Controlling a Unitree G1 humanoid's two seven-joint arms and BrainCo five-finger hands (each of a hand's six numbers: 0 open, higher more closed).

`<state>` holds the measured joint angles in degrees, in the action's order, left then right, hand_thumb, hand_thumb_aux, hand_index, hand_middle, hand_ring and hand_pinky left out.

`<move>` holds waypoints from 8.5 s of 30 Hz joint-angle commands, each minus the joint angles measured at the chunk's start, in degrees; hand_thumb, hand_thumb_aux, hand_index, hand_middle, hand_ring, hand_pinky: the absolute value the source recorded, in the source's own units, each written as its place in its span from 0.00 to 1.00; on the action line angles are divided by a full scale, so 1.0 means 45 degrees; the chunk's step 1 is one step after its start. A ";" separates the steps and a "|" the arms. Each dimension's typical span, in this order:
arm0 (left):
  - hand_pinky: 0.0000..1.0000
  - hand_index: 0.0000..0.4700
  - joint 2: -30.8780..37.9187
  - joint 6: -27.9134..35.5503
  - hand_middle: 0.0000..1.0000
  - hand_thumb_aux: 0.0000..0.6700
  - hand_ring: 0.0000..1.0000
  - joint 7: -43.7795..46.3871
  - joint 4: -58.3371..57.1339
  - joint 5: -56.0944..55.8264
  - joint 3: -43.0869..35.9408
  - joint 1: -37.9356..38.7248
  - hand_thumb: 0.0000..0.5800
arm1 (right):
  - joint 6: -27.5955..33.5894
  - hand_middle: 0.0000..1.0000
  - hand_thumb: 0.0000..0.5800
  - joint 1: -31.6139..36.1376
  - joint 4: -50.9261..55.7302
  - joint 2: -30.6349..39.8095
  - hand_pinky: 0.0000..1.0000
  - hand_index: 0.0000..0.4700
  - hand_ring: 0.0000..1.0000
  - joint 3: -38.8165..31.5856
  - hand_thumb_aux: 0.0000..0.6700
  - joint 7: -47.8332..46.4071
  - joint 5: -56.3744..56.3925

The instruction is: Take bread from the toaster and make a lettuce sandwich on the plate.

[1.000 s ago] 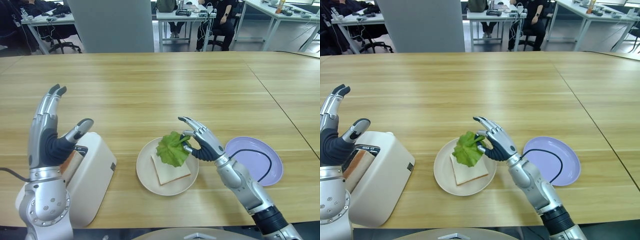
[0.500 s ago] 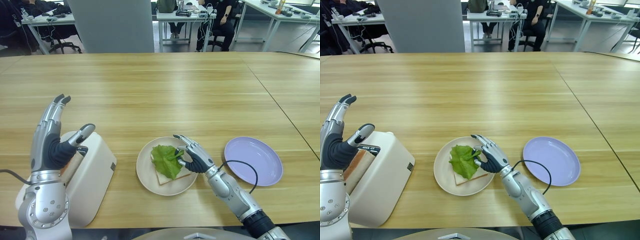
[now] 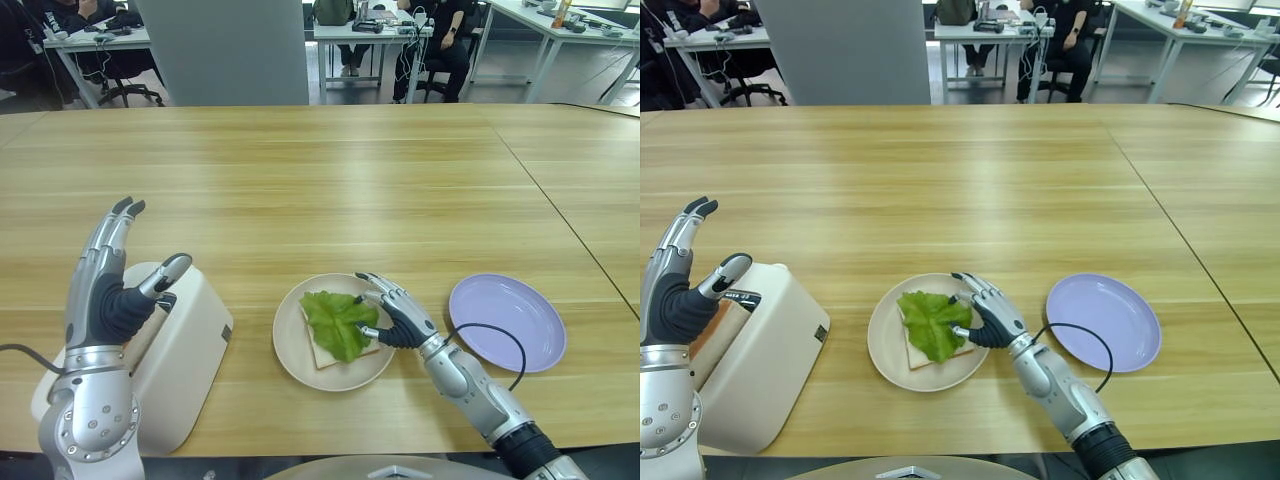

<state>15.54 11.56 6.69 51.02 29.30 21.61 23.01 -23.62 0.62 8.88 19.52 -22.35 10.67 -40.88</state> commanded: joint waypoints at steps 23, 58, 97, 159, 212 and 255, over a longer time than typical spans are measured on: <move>0.00 0.00 0.2844 0.0398 0.00 0.00 0.00 0.3971 0.0663 -0.0433 0.4881 0.2284 0.00 | 0.3995 0.05 0.00 -0.5269 -0.6883 -0.3734 0.05 0.00 0.05 0.1557 0.00 -0.3491 0.8722; 0.00 0.33 0.2041 -0.1613 0.00 0.34 0.00 0.6150 -0.0368 0.0405 0.5408 0.5753 0.56 | 0.3628 0.04 0.00 -0.4089 -0.4913 -0.3804 0.04 0.00 0.04 0.2428 0.00 -0.2793 0.7802; 0.80 0.98 0.3471 -0.0064 0.80 1.00 0.80 0.4127 -0.1019 -0.1458 0.7459 0.0210 1.00 | 0.3418 0.05 0.00 -0.3740 -0.4077 -0.3752 0.05 0.00 0.05 0.2473 0.00 -0.2761 0.7481; 0.81 0.98 0.1775 0.0686 0.81 1.00 0.81 0.9112 -1.4456 -0.7265 -0.7959 -1.0215 1.00 | 0.0657 0.05 0.00 -0.2260 -0.5056 0.1052 0.05 0.00 0.05 0.0163 0.00 -0.2570 -0.1265; 0.81 0.00 0.1468 0.0162 0.81 0.00 0.81 0.7395 -1.3810 -0.4760 -0.9144 -0.8949 0.00 | 0.0144 0.05 0.00 -0.2050 -0.2326 0.2237 0.05 0.00 0.05 -0.1615 0.00 -0.4821 -0.0002; 0.35 0.00 -0.1146 -0.0255 0.35 0.00 0.35 0.2772 -0.2913 -0.6367 -0.5580 -0.1917 0.00 | 0.2678 0.08 0.00 -0.4518 -0.6838 -0.0388 0.08 0.00 0.08 0.0219 0.00 -0.5971 0.7742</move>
<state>11.54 14.04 20.87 35.41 1.95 -2.72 9.78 -14.41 -18.34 -17.85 19.13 -22.23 -15.29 -13.41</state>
